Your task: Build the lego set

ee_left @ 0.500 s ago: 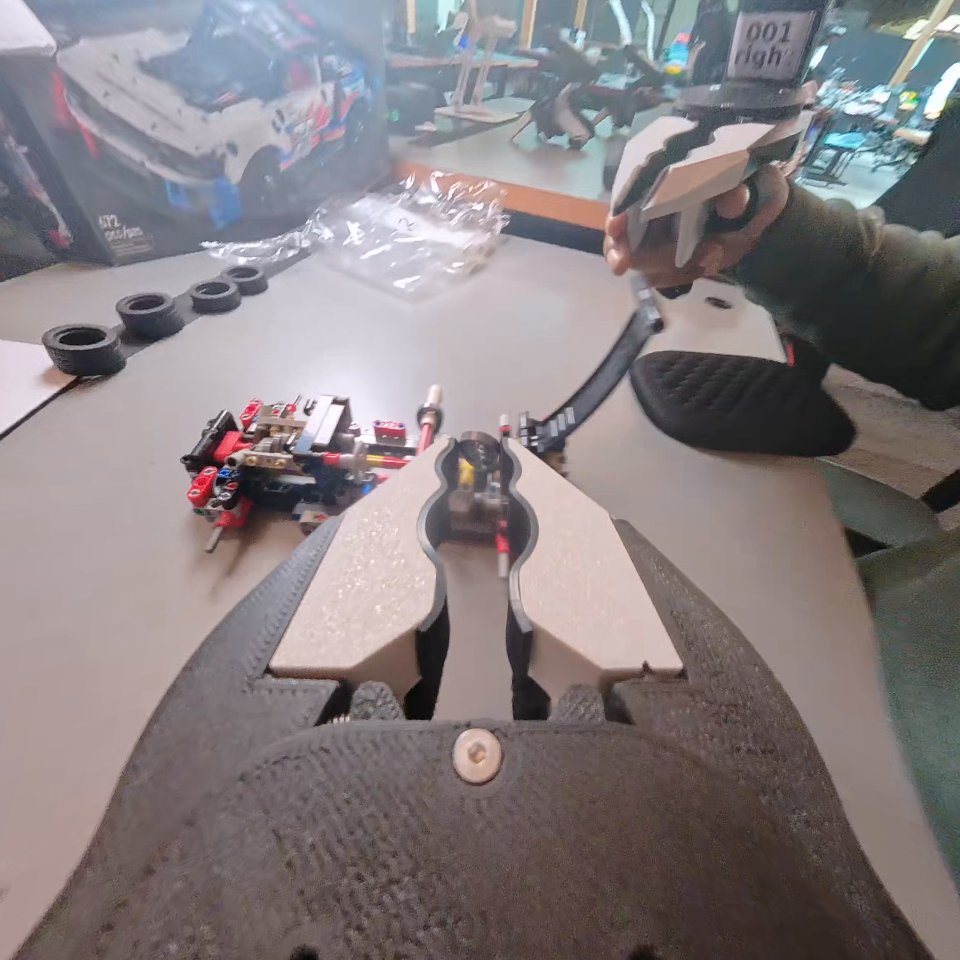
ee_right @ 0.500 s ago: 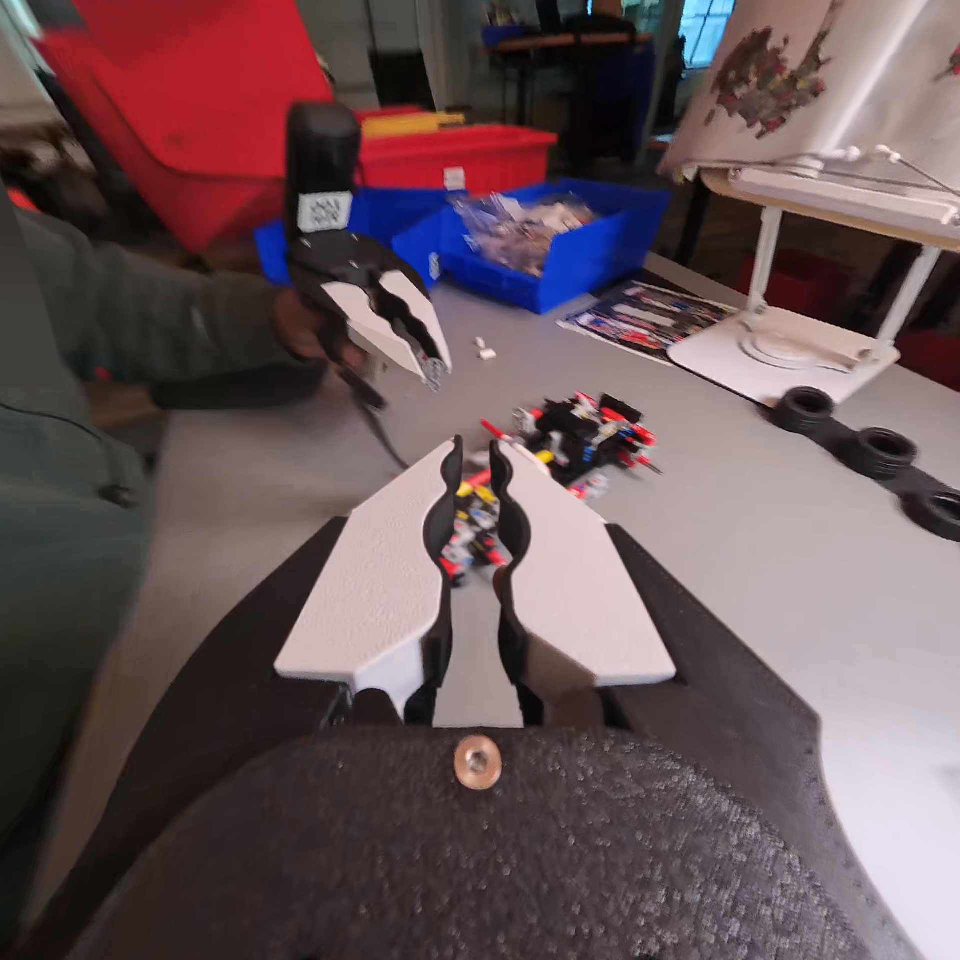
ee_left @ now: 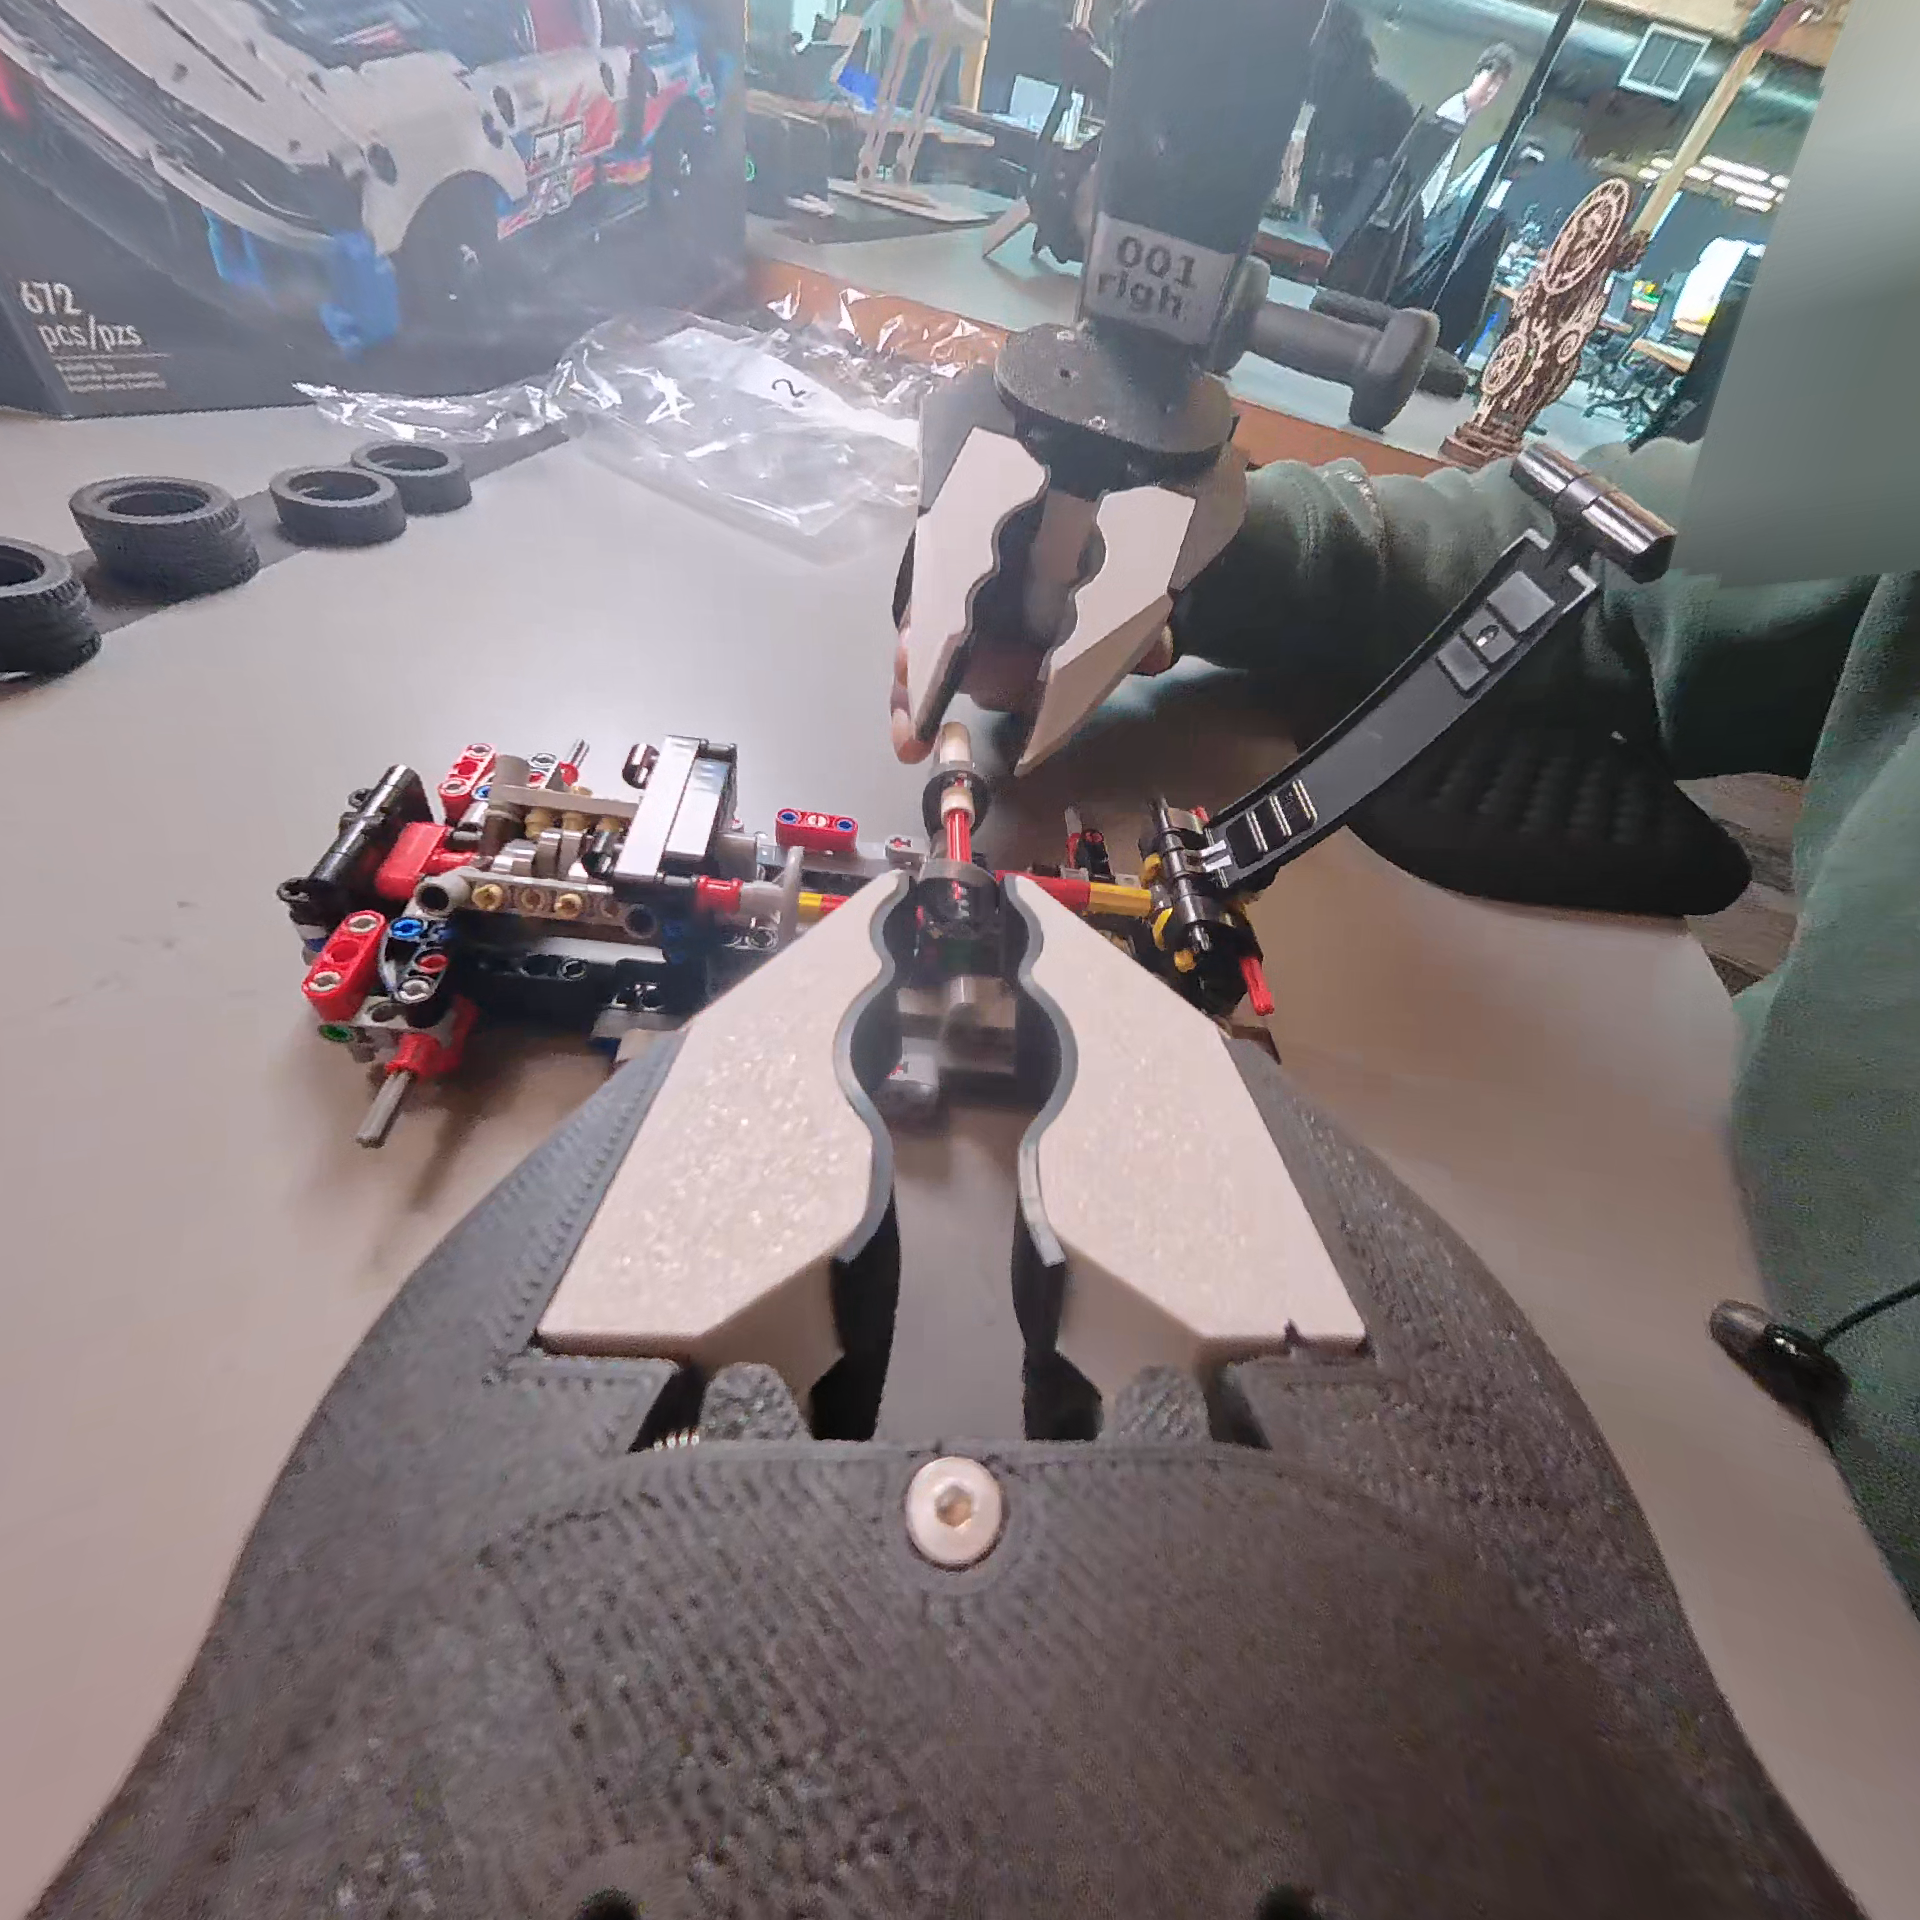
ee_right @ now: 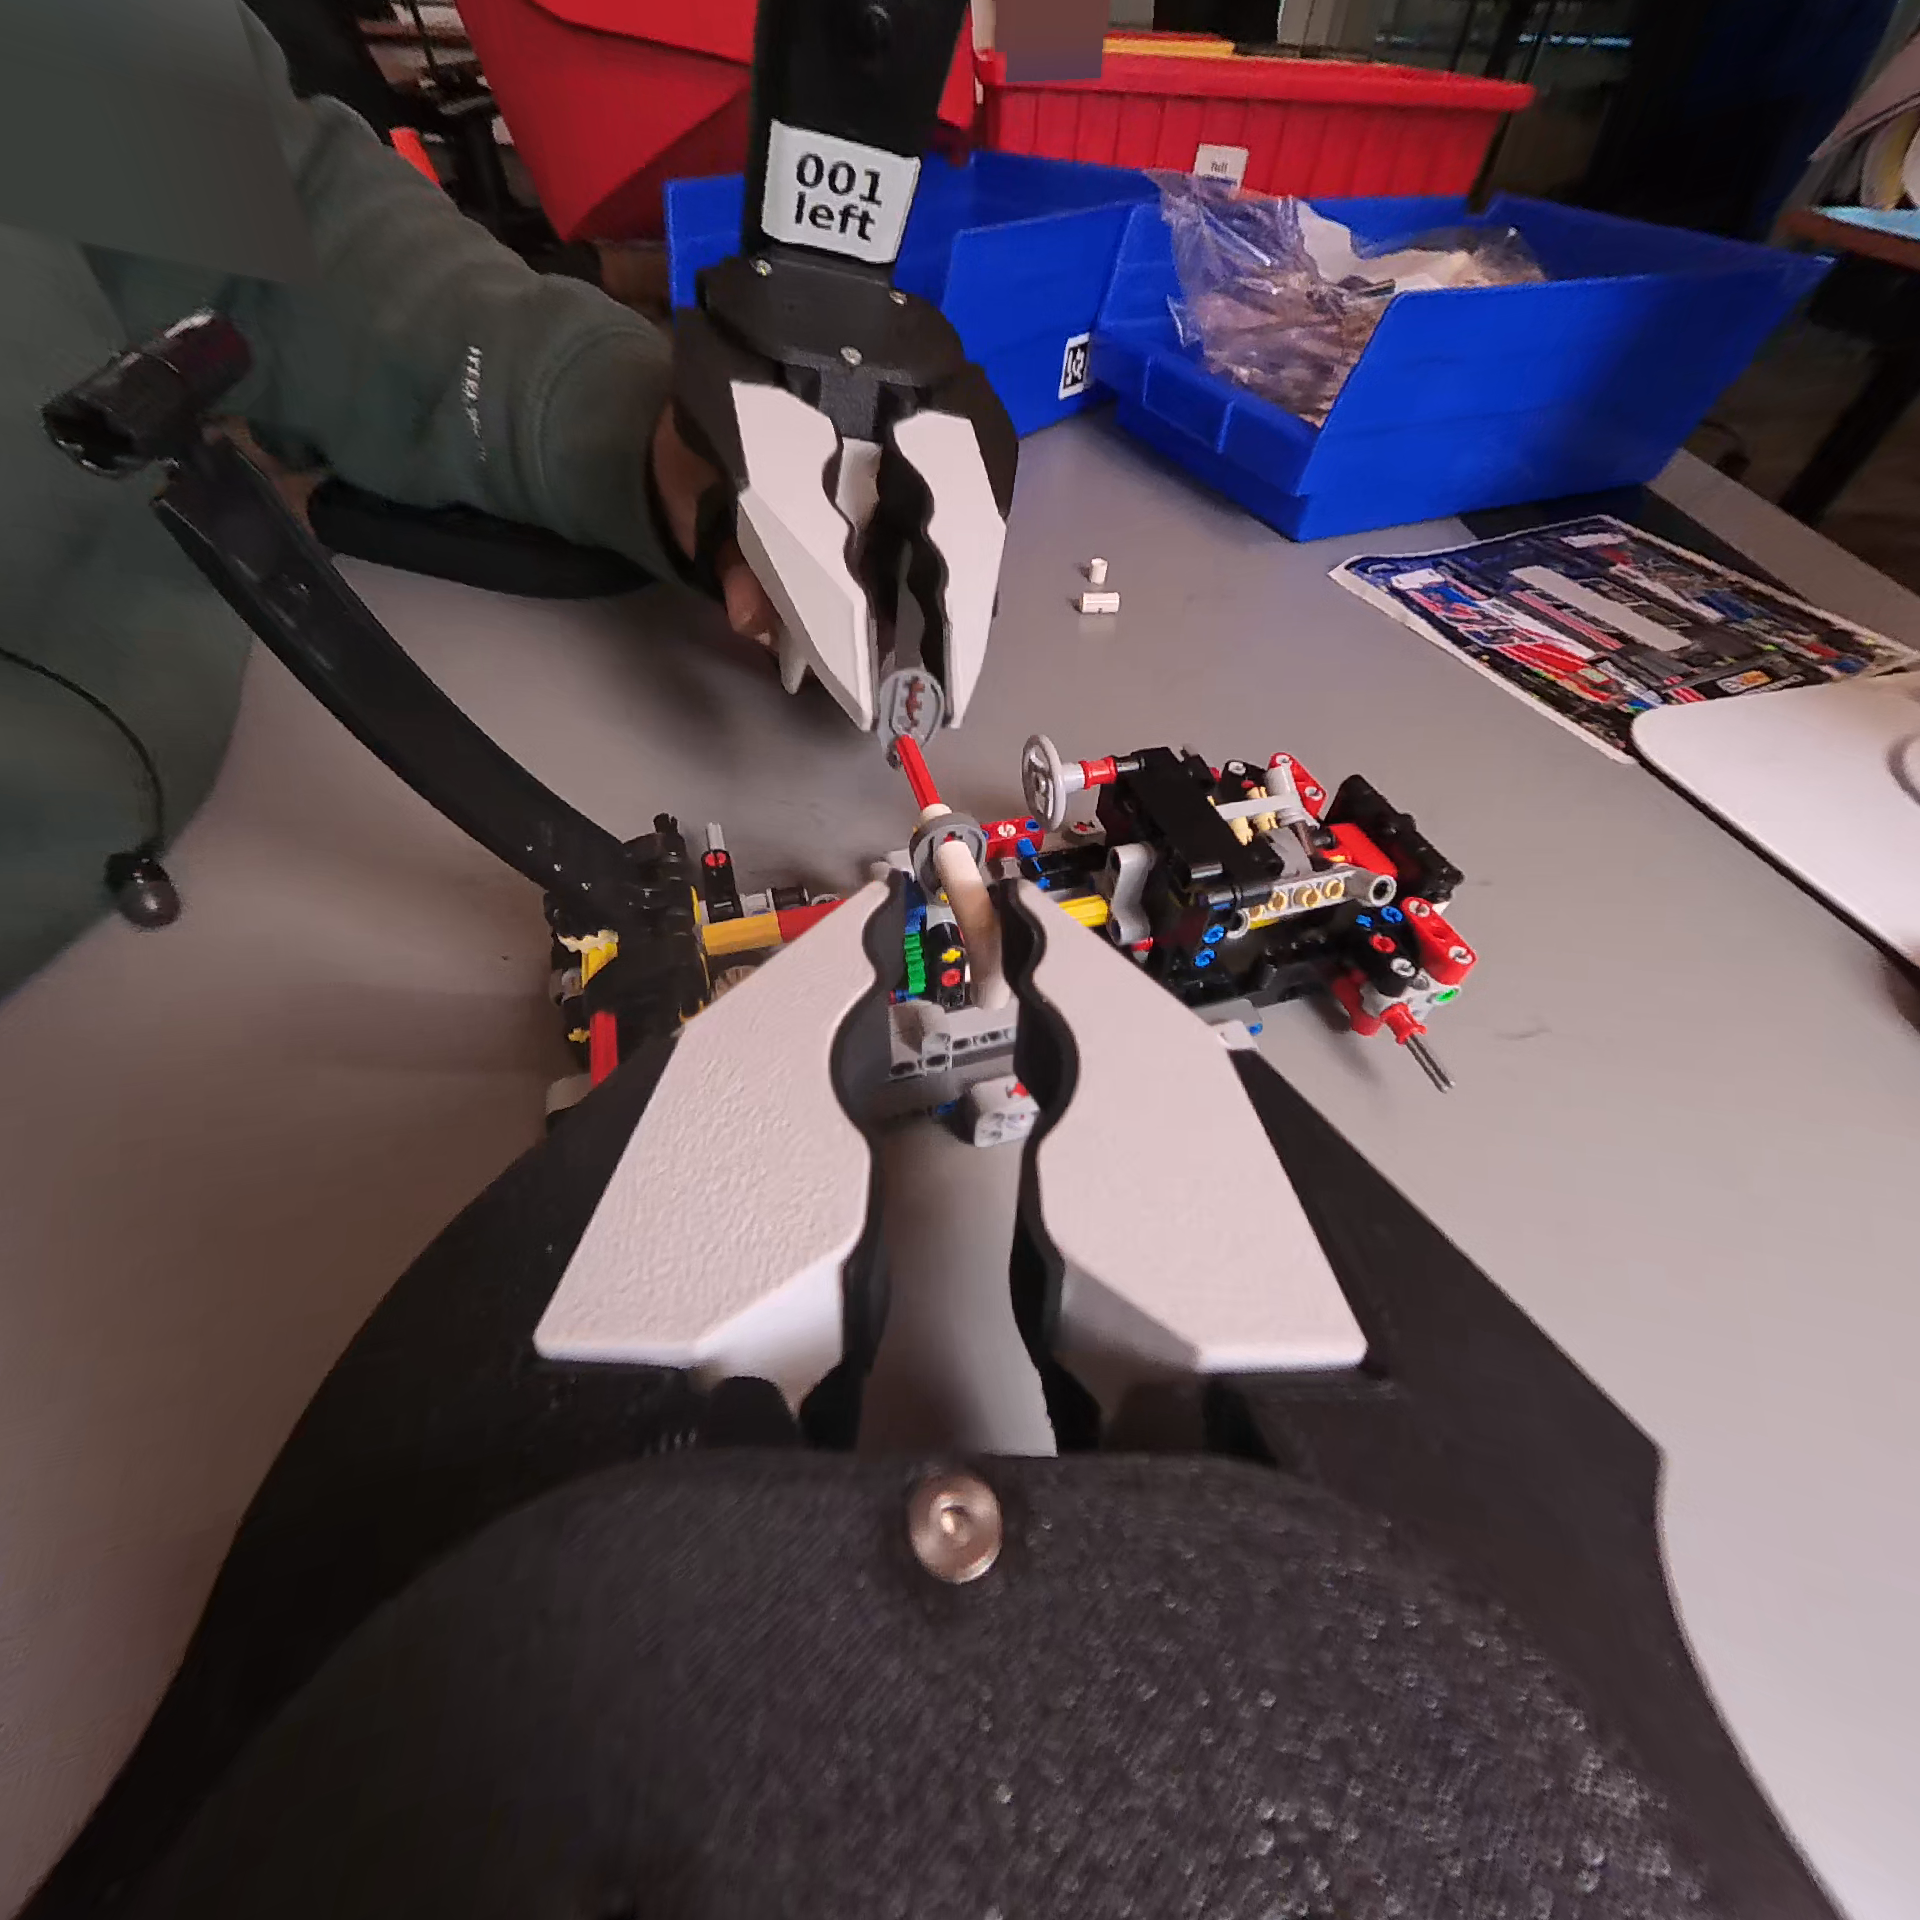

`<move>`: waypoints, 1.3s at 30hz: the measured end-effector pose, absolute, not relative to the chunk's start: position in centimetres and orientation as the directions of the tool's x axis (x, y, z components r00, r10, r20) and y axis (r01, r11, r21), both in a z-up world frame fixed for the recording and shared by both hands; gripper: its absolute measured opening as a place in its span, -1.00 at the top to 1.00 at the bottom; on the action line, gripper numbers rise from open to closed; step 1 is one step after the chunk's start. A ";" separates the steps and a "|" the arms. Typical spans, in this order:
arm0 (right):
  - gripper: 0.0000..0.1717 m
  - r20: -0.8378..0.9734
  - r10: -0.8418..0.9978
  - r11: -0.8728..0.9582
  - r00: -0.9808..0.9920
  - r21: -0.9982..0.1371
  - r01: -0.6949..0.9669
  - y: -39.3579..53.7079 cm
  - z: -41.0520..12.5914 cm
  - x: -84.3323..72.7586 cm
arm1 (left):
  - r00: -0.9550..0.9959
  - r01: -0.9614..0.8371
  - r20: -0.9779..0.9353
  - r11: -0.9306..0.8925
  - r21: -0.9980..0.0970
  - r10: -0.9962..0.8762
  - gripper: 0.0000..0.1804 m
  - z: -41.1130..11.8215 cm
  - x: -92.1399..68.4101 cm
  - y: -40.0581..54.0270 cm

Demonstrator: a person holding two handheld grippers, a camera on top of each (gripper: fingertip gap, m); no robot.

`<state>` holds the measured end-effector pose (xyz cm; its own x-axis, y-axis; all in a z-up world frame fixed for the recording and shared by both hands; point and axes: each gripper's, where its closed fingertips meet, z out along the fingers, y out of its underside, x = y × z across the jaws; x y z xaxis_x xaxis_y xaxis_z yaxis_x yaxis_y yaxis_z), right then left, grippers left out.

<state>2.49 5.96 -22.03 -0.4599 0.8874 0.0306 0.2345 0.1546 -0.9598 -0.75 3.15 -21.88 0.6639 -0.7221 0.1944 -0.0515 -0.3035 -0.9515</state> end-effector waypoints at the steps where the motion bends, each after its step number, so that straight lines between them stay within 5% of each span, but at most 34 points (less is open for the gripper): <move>1: 0.85 0.030 0.887 0.152 -0.461 -0.961 0.229 5.9 -21.9 2.5 | 0.666 -0.057 0.191 -0.305 -0.951 -0.721 0.86 -21.9 -0.8 3.2; 39: 0.98 -0.002 0.920 0.104 -0.393 -0.963 0.248 6.4 -21.0 2.7 | 0.766 -0.380 -0.183 -0.205 -0.902 -0.616 0.85 -22.3 0.3 4.2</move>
<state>2.74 6.40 -20.96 -0.3928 0.9196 -0.0020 0.2480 0.1038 -0.9632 0.34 4.17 -22.26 0.7660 -0.6163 -0.1829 -0.3800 -0.2045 -0.9021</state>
